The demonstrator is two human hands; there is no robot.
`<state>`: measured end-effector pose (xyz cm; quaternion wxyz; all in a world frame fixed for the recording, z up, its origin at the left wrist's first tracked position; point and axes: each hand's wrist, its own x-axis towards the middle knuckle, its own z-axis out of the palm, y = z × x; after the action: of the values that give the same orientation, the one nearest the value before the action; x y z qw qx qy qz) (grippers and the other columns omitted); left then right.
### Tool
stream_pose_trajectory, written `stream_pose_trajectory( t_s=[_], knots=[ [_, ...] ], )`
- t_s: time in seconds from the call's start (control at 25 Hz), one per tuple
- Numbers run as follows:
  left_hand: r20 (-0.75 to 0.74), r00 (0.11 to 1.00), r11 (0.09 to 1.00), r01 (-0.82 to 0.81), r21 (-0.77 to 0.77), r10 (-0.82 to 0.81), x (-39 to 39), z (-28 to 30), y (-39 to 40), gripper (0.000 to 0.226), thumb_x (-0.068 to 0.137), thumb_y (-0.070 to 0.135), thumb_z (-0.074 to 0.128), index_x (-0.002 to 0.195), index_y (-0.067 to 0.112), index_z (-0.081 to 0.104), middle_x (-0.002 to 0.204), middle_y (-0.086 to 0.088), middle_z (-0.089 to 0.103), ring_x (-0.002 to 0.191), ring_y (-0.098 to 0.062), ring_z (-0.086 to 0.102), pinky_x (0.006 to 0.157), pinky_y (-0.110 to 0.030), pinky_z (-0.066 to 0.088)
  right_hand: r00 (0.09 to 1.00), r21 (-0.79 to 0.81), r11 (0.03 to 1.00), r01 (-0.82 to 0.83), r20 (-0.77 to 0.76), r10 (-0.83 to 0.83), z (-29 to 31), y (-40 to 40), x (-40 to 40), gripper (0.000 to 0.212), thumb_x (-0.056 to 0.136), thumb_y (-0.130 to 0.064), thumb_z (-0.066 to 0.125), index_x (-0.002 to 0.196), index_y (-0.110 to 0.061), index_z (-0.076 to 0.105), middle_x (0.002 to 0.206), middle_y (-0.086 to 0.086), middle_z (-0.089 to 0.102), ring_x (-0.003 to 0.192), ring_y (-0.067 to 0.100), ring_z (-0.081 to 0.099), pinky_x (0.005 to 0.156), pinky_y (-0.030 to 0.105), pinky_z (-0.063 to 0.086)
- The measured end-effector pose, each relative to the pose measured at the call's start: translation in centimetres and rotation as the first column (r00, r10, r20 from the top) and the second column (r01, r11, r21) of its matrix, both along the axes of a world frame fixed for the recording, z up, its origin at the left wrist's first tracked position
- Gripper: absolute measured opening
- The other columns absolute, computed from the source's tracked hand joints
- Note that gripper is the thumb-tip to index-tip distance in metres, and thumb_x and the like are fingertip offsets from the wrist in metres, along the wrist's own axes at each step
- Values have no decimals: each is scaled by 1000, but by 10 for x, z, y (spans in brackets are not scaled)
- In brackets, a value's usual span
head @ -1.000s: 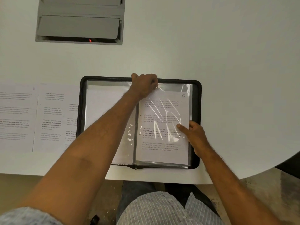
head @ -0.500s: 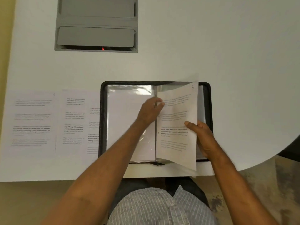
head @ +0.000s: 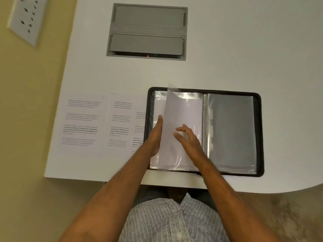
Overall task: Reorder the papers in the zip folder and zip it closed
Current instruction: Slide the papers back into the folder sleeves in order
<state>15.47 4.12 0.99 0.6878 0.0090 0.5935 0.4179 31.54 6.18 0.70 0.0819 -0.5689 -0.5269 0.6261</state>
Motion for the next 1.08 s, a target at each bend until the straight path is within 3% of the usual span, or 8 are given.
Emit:
stream_pose_trajectory(
  t_s=[0.12, 0.2, 0.28, 0.4, 0.56, 0.68, 0.8, 1.08],
  knots=[
    [-194, 979, 996, 53, -66, -65, -18, -16, -9, 54, 100, 64, 43, 130, 24, 62, 120, -6, 72, 108, -24, 69, 99, -45, 55, 897, 145, 931, -335, 352, 268, -34, -17, -9, 58, 98, -52, 62, 150, -38, 40, 173, -4, 9, 160, 22, -2, 128, 54, 5],
    [-440, 878, 981, 158, -109, -190, -24, -29, -16, 38, 102, 45, 56, 127, 17, 62, 120, -8, 68, 102, -18, 66, 92, -37, 56, 794, 194, 848, -493, 498, 348, -43, -25, -11, 68, 99, -50, 60, 157, -33, 31, 173, 0, -1, 159, 26, -9, 126, 56, 1],
    [-706, 663, 965, 230, -124, -249, -25, -35, -25, 30, 100, 24, 63, 127, 14, 57, 118, -5, 61, 98, -13, 57, 86, -28, 50, 714, 205, 778, -594, 580, 392, -47, -30, -8, 74, 98, -47, 61, 160, -32, 24, 173, 2, -6, 159, 29, -13, 126, 57, 3],
    [-946, 225, 895, 429, -118, -232, -15, -42, -40, 43, 93, 14, 68, 134, 15, 55, 125, -7, 51, 110, -20, 50, 91, -34, 50, 665, 239, 711, -661, 626, 408, -48, -29, 1, 74, 98, -43, 61, 161, -31, 25, 173, 4, 1, 159, 30, -4, 126, 55, 15],
    [-929, -56, 635, 715, -293, -366, 3, -47, -53, 42, 92, 25, 68, 133, 19, 61, 139, -7, 50, 123, -27, 50, 91, -42, 51, 837, 392, 800, -455, 494, 234, -34, -26, 25, 56, 101, -32, 62, 153, -25, 41, 168, 4, 26, 154, 23, 23, 123, 43, 28],
    [-923, -66, 613, 729, -305, -380, 12, -47, -59, 40, 91, 26, 68, 130, 17, 63, 142, -10, 49, 124, -31, 49, 90, -45, 51, 869, 424, 857, -292, 491, 53, -26, -29, 66, 50, 102, -30, 60, 148, -19, 45, 159, 7, 38, 148, 27, 32, 119, 42, 32],
    [-938, 11, 647, 727, -231, -348, 9, -42, -62, 33, 89, 21, 68, 122, 14, 69, 136, -12, 55, 119, -35, 53, 89, -49, 52, 885, 397, 893, -212, 465, 4, -26, -28, 110, 33, 98, -17, 63, 129, -10, 56, 124, 6, 57, 122, 34, 54, 103, 39, 44],
    [-946, 233, 920, 369, -130, -227, -55, -38, -73, 23, 95, 22, 58, 115, 15, 68, 118, -7, 61, 108, -28, 57, 91, -46, 50, 802, 277, 899, -340, 585, 123, -32, 2, 126, 31, 91, -15, 71, 122, -12, 68, 128, 18, 60, 117, 37, 55, 105, 51, 48]
  ],
)
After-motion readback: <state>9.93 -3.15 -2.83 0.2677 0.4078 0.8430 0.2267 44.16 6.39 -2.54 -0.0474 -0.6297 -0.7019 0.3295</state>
